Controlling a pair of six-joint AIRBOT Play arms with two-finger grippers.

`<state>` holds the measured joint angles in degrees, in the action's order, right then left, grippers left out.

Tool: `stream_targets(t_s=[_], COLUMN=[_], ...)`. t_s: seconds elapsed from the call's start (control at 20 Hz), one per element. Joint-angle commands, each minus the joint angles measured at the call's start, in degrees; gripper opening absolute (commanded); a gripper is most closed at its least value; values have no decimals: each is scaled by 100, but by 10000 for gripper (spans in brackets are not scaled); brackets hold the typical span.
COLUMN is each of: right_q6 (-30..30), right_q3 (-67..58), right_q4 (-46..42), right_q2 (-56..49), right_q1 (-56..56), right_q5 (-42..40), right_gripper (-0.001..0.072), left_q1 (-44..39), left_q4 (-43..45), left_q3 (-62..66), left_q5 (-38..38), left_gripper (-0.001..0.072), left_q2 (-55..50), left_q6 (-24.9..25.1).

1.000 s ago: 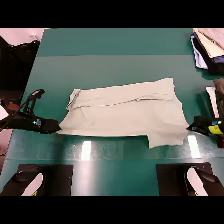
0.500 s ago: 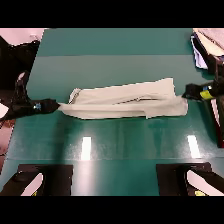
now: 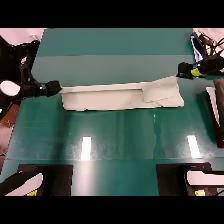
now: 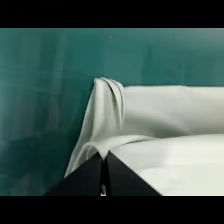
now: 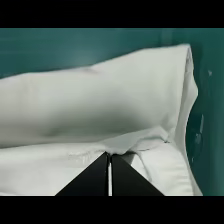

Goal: Fold the shirts.

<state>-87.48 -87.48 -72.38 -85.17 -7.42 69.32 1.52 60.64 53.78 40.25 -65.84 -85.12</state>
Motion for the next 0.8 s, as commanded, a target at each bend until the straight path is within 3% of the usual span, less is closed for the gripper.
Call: stream_targets(t_s=[0.0, 0.05, 0.1, 0.15, 0.2, 0.35, 0.5, 0.6, 0.65, 0.7, 0.75], right_q6=[4, 9, 11, 11, 20, 442, 693, 745, 765, 765, 765], right_q3=[-590, -730, -868, -999, -1139, -1598, -1705, -1705, -1705, -1705, -1705], right_q4=[90, 133, 273, 459, 645, 1207, 1279, 1287, 1292, 1296, 1296], right_q2=[-741, -935, -1113, -1252, -1362, -1523, -1523, -1609, -1690, -1803, -1926], right_q1=[7, 17, 17, 7, -52, -267, -682, -1047, -1196, -1342, -1453], right_q5=[-103, -70, -55, -9, 52, 629, 1414, 1836, 2026, 2216, 2387], right_gripper=[18, 26, 172, 382, 464, 463, 463, 464, 539, 660, 665], left_q1=[7, 7, 7, 7, 7, 7, 7, 4, 4, -17, -79], left_q4=[-4, -9, -9, -28, -44, -44, -81, -125, -140, -173, -175], left_q3=[498, 581, 632, 673, 741, 1134, 1423, 1423, 1423, 1423, 1423], left_q5=[-140, -181, -232, -264, -229, 439, 1362, 1692, 1847, 2015, 2151], left_gripper=[26, 37, 303, 587, 680, 653, 224, 30, 26, 25, 25], left_q2=[-776, -887, -925, -933, -933, -931, -931, -933, -933, -933, -933], left_q6=[-2, -24, -28, -48, -44, -39, 28, 157, 181, 184, 260])
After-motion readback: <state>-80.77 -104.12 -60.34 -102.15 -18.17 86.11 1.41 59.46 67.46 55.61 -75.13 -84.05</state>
